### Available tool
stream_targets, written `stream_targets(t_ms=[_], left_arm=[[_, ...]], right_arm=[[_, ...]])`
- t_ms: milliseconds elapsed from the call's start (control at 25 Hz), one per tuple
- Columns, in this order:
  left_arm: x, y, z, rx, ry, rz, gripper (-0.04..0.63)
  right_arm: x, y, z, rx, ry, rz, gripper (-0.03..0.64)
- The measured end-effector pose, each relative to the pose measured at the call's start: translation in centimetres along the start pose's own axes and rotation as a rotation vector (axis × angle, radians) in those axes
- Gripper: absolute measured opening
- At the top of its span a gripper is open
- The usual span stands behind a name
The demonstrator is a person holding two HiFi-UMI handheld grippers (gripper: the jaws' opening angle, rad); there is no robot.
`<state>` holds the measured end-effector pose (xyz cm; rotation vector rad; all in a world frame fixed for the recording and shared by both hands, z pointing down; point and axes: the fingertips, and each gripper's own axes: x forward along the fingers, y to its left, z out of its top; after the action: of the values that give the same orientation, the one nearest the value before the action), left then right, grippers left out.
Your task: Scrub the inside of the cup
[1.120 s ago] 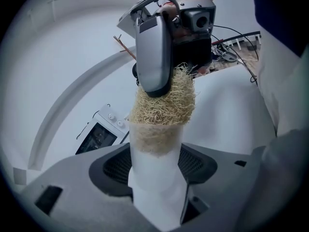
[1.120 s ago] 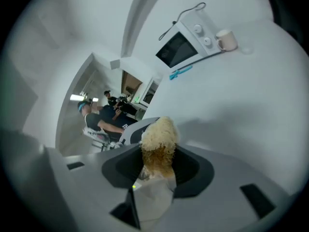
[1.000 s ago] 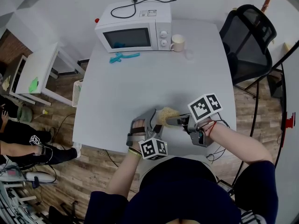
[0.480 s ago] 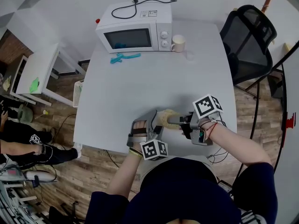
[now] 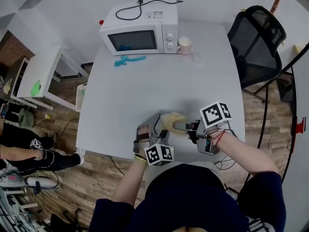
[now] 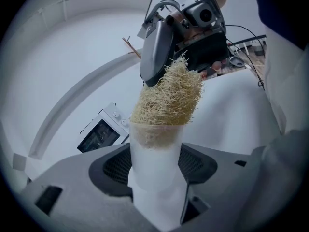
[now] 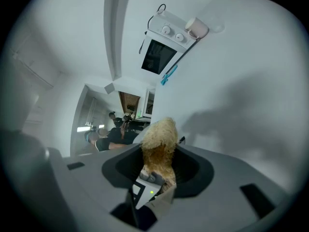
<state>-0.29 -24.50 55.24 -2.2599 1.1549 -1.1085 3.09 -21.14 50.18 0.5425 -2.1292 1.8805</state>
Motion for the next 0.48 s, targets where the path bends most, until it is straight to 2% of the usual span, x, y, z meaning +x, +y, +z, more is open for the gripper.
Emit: stream_targets(t_ms=[240, 360, 480], left_arm=[[0.1, 0.2, -0.3, -0.202, -0.056, -0.005, 0.284], [0.2, -0.5, -0.4, -0.281, -0.075, -0.027, 0.284], [0.5, -1.1, -0.9, -0.394, -0.089, -0.051, 0.284]], right_arm=[[-0.8, 1.6, 0.5, -0.096, -0.055, 0.053, 0.172], [-1.1, 2.1, 0.6, -0.147, -0.08, 0.065, 0.172], [-1.3, 2.1, 0.3, -0.183, -0.095, 0.062, 0.172]])
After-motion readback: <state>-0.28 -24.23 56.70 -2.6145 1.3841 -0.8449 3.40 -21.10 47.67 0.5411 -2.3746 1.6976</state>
